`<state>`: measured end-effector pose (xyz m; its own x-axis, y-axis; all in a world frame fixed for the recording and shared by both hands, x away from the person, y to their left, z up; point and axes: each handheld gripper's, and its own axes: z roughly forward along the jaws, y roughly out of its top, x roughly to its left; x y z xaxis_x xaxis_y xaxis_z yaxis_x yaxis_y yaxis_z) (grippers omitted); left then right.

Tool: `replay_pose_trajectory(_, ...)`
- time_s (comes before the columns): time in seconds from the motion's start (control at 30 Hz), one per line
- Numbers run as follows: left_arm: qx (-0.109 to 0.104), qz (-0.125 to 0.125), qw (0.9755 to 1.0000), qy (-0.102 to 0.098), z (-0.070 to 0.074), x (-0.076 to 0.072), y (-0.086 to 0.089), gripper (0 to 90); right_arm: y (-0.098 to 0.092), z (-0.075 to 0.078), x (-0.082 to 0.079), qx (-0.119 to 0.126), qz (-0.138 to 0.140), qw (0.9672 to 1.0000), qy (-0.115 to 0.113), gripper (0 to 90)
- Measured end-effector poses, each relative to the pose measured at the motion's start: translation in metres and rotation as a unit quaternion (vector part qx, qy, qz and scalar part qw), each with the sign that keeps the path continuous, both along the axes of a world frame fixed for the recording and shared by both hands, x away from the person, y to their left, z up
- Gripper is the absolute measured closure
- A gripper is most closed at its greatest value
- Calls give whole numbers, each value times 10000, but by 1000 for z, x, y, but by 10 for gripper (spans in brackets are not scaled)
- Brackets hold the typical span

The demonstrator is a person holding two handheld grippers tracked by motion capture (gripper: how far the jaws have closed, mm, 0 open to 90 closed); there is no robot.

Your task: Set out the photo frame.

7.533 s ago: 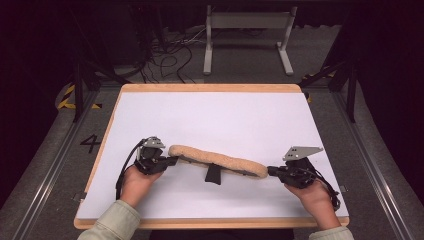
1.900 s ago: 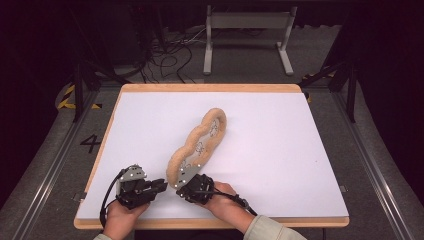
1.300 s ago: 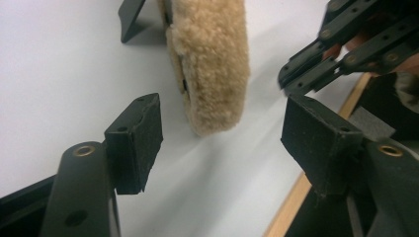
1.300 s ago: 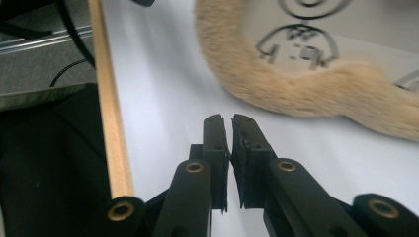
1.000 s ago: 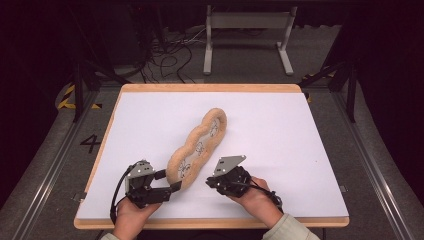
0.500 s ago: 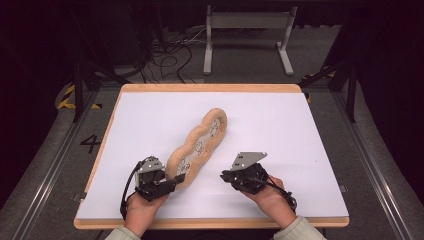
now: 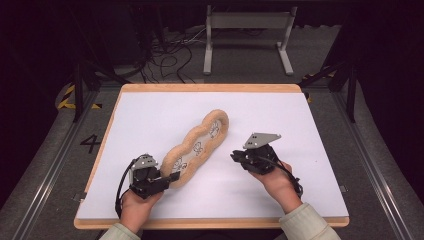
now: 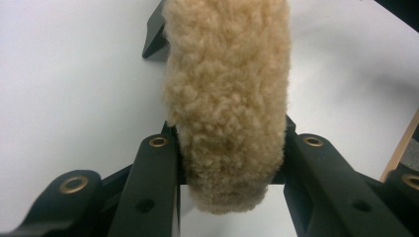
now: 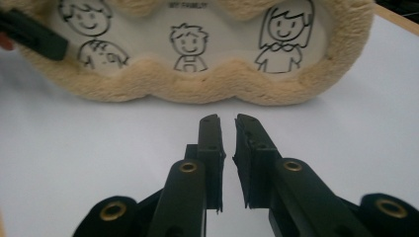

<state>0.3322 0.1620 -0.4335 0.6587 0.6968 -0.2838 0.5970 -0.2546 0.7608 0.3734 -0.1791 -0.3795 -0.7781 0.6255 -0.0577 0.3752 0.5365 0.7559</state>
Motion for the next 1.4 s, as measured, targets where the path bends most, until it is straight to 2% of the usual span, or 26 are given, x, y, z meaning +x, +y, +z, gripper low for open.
replay_pose_trajectory(0.07,-16,-8,10000,26,0,0,0,684,0,1,5,-6,-16,10000,-2,810)
replay_pose_trajectory(0.17,42,-145,9999,5,0,3,4,684,1,5,16,6,-58,10000,-32,803)
replay_pose_trajectory(0.23,-2,-218,9998,43,-1,6,8,685,1,6,23,7,-106,9999,-44,798)
replay_pose_trajectory(0.33,19,-283,9996,39,-1,7,11,685,1,6,33,20,-182,9998,-101,753)
replay_pose_trajectory(0.4,26,-311,9995,36,-1,7,11,685,1,5,39,-58,-279,9995,-144,741)
replay_pose_trajectory(0.47,15,-370,9993,35,-2,8,12,685,1,3,47,-134,-365,9992,-69,724)
replay_pose_trajectory(0.5,-77,-396,9991,114,-3,8,12,684,1,2,50,-137,-383,9991,-69,719)
replay_pose_trajectory(0.53,-12,-401,9992,-6,-4,10,14,685,2,1,53,-134,-402,9991,-43,714)
replay_pose_trajectory(0.6,-48,-410,9991,37,-4,9,14,684,3,1,60,-139,-411,9990,-46,708)
replay_pose_trajectory(0.67,-20,-405,9992,-3,-4,9,14,685,4,1,67,-151,-436,9989,-65,679)
replay_pose_trajectory(0.73,-16,-415,9991,-21,-4,9,14,684,4,1,78,-221,-505,9985,2,666)
replay_pose_trajectory(0.83,-24,-422,9991,-20,-4,9,14,685,3,1,90,-198,-583,9981,49,662)
replay_pose_trajectory(0.97,-34,-430,9991,2,-5,9,15,683,7,0,103,-263,-559,9981,76,658)
replay_pose_trajectory(1.0,-28,-452,9990,-48,-5,10,15,683,7,-1,104,-256,-550,9982,43,656)
replay_pose_trajectory(1.07,-60,-455,9989,27,-5,9,15,682,9,-4,110,-276,-501,9983,57,644)
replay_pose_trajectory(1.2,-20,-465,9989,-49,-5,10,15,682,10,-10,120,-280,-509,9981,217,609)
replay_pose_trajectory(1.33,-34,-529,9986,23,-6,11,17,681,10,-18,128,-104,-442,9981,425,578)
replay_pose_trajectory(1.4,-25,-549,9985,18,-7,11,18,681,11,-20,130,-20,-337,9984,453,554)
